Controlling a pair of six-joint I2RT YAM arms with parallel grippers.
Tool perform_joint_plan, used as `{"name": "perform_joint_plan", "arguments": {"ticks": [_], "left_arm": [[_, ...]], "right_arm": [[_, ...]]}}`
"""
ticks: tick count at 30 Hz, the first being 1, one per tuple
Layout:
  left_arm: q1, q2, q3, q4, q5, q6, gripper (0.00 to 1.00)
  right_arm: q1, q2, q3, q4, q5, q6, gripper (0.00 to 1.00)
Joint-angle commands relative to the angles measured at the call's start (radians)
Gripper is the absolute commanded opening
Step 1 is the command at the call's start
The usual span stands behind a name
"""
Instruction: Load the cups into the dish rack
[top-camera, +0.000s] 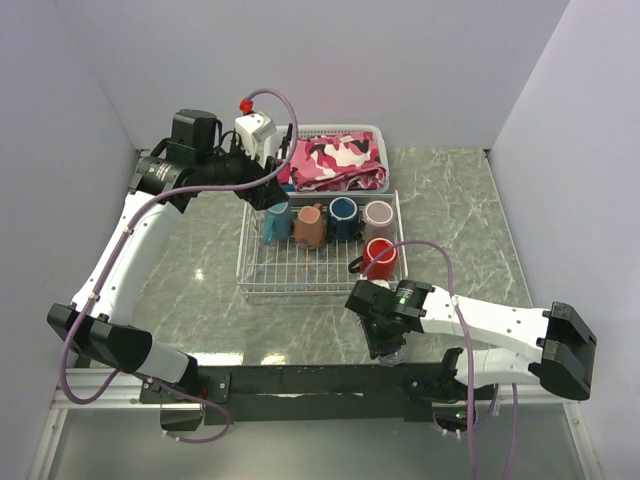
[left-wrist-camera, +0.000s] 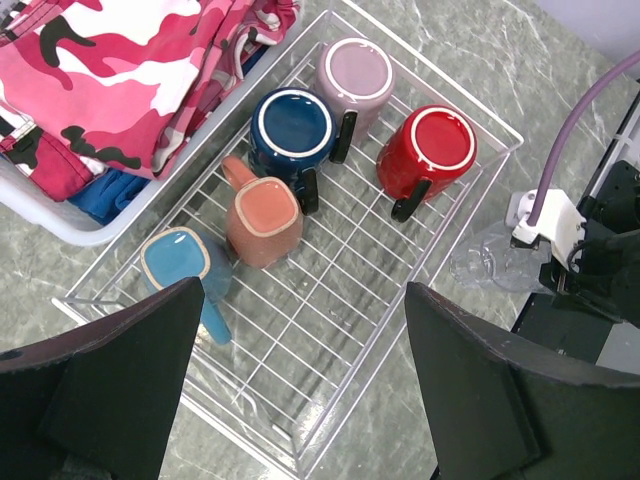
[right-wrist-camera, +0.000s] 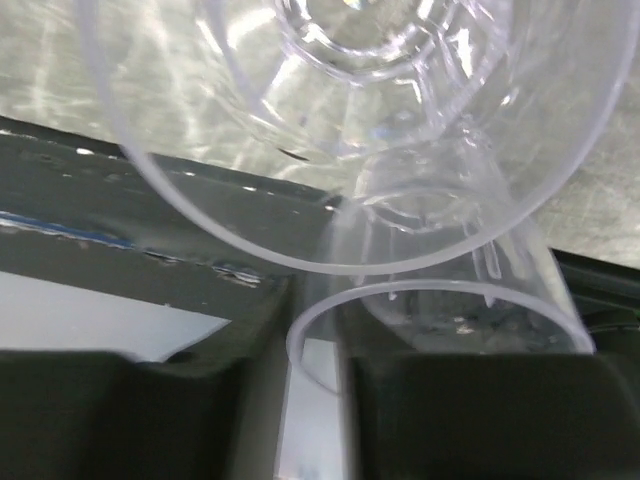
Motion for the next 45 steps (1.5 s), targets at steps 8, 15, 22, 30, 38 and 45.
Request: {"name": "perform_joint_plan", "arguments": {"ticks": [8, 15, 22, 30, 38, 45], "left_arm": [[0.017, -0.04, -0.008, 0.029, 0.045, 0.0, 0.88], [0.017, -0.04, 0.012, 0.119, 0.09, -0.093, 0.92], [0.019, 0.041, 0.099, 0.332, 0.219, -0.377, 0.96], [0.05, 0.176, 0.236, 0.44, 0.449, -0.617, 0.97], [0.224, 0.234, 0.117, 0.953, 0.693, -1.174, 0.96], [0.226, 0.193, 0.025, 1.075, 0.708, -1.271, 0.97]], "right_arm": [[0.039, -0.005, 0.014, -0.035, 0.067, 0.07, 0.0], [0.01, -0.016, 0.5, -0.381, 0.056, 0.018, 0.0], [-0.2, 0.012, 0.997, -0.469, -0.196, -0.084, 0.0], [-0.402, -0.029, 0.92, -0.111, -0.507, -0.162, 0.0], [-0.701, 0.097, 0.817, 0.801, -0.977, 0.074, 0.0], [-0.717, 0.267, 0.731, 1.412, -1.025, 0.516, 0.0]]}}
